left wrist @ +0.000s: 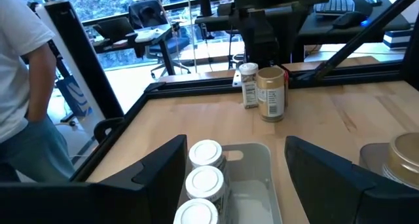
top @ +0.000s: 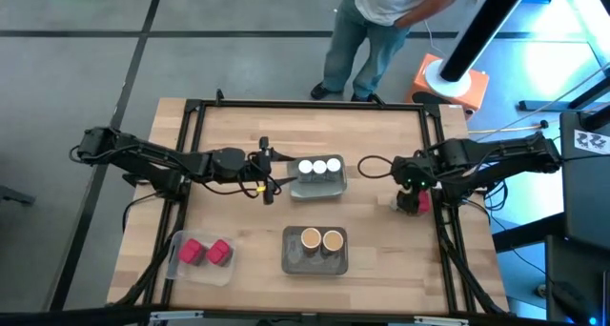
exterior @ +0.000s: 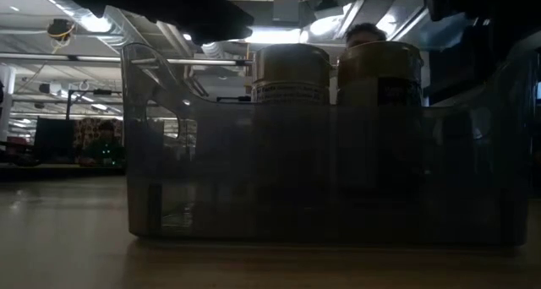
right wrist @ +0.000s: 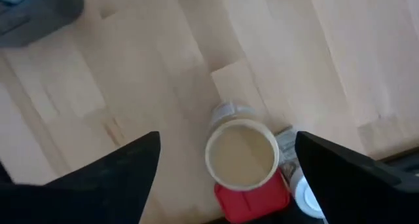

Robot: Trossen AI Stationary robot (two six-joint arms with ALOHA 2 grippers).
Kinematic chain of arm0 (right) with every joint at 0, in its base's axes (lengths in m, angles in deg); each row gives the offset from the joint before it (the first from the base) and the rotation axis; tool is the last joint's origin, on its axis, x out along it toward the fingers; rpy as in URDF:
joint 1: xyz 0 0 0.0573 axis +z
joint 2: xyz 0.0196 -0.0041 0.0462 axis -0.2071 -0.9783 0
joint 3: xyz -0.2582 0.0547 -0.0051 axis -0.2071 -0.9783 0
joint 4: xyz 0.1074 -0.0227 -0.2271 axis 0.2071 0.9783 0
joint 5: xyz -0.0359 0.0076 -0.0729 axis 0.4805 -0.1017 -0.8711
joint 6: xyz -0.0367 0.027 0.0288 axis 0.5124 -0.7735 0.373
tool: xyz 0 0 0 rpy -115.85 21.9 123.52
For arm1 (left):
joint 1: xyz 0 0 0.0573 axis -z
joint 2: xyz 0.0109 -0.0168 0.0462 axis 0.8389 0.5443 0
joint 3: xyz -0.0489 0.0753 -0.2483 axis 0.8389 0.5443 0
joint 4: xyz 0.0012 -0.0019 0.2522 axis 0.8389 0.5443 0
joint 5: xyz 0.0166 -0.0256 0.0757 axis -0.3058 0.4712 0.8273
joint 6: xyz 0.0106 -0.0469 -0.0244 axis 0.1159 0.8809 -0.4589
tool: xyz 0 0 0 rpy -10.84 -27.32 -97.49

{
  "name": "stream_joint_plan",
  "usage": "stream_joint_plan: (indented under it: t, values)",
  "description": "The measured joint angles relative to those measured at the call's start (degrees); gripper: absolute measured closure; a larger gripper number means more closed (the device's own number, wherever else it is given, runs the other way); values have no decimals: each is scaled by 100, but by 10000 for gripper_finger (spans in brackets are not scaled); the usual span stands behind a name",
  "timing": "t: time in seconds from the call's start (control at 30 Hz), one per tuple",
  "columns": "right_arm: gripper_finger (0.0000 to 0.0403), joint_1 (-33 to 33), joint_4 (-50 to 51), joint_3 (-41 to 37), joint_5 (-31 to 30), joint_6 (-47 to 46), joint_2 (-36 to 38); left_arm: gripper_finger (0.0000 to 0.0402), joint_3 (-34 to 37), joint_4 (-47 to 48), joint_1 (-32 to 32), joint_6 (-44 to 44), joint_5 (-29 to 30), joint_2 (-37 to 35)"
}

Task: Sort spices by type
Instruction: Put the golden seasoning bottle into the black bin aligned with the other golden seasoning bottle

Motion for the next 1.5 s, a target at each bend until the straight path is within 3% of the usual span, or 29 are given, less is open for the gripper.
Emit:
stream_joint_plan:
  t: [0.23, 0.87, 1.5]
  values:
    - [56, 1, 404, -354, -251, 146, 2, 161, 0, 9, 0, 31, 0, 2]
    - [56, 1, -10, -663, -148, 582, 13, 161, -2, 106, -2, 12, 0, 7]
    - [57, 1, -839, -1715, 101, 537, 11, 161, -4, 51, -4, 12, 2, 7]
